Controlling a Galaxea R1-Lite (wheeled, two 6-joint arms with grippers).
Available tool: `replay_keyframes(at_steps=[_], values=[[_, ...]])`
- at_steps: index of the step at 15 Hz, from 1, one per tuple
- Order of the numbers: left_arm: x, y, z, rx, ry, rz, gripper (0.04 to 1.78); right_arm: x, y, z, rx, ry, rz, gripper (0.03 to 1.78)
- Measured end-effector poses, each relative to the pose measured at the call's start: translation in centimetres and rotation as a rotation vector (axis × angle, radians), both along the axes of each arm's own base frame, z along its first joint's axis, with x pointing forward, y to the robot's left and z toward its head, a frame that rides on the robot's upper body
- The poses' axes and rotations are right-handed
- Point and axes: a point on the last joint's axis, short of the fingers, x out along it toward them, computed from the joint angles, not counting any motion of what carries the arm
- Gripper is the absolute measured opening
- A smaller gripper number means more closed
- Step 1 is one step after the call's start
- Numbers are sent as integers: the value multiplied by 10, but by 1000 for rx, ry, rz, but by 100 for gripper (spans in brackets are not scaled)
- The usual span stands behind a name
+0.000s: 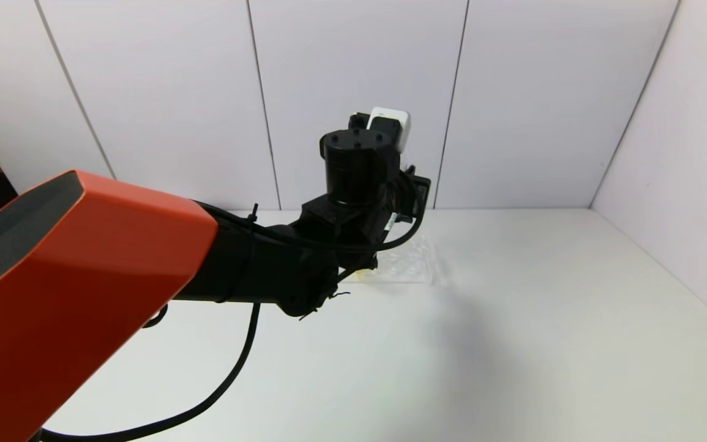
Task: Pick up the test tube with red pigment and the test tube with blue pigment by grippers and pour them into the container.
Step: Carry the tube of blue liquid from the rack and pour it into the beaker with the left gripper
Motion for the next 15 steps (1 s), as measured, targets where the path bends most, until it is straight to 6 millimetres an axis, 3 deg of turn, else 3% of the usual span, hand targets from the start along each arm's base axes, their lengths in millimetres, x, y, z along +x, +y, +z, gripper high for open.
replay_keyframes(at_steps=[6, 15], values=[[-8, 14, 19, -2, -10, 22, 47, 0, 0, 0, 0, 0, 0, 177], [-6, 46, 41, -13, -21, 81, 47, 0, 0, 0, 0, 0, 0, 177]])
